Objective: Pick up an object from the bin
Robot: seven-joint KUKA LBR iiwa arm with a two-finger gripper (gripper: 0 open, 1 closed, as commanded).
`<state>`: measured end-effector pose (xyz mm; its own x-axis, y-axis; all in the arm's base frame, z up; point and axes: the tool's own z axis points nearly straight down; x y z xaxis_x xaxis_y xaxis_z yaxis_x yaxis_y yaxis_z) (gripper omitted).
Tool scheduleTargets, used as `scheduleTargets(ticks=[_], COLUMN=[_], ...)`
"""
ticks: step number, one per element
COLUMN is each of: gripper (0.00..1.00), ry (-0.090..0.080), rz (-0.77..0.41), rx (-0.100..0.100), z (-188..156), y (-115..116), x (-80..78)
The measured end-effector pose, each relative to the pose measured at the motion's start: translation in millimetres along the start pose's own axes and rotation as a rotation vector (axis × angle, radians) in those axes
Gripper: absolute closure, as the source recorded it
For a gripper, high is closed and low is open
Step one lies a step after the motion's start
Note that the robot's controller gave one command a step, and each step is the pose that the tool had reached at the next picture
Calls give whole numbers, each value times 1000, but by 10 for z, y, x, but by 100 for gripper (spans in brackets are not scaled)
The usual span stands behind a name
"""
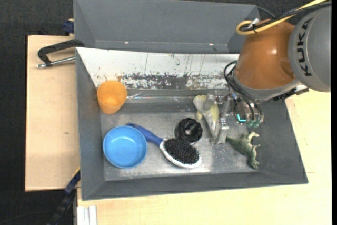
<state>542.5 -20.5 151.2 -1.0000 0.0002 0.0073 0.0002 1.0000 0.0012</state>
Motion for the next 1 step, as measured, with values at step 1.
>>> scheduleTargets(ticks=[1], gripper=[0], ry=[-8], rz=[-415], rx=[0], z=[703], y=[615], x=[20])
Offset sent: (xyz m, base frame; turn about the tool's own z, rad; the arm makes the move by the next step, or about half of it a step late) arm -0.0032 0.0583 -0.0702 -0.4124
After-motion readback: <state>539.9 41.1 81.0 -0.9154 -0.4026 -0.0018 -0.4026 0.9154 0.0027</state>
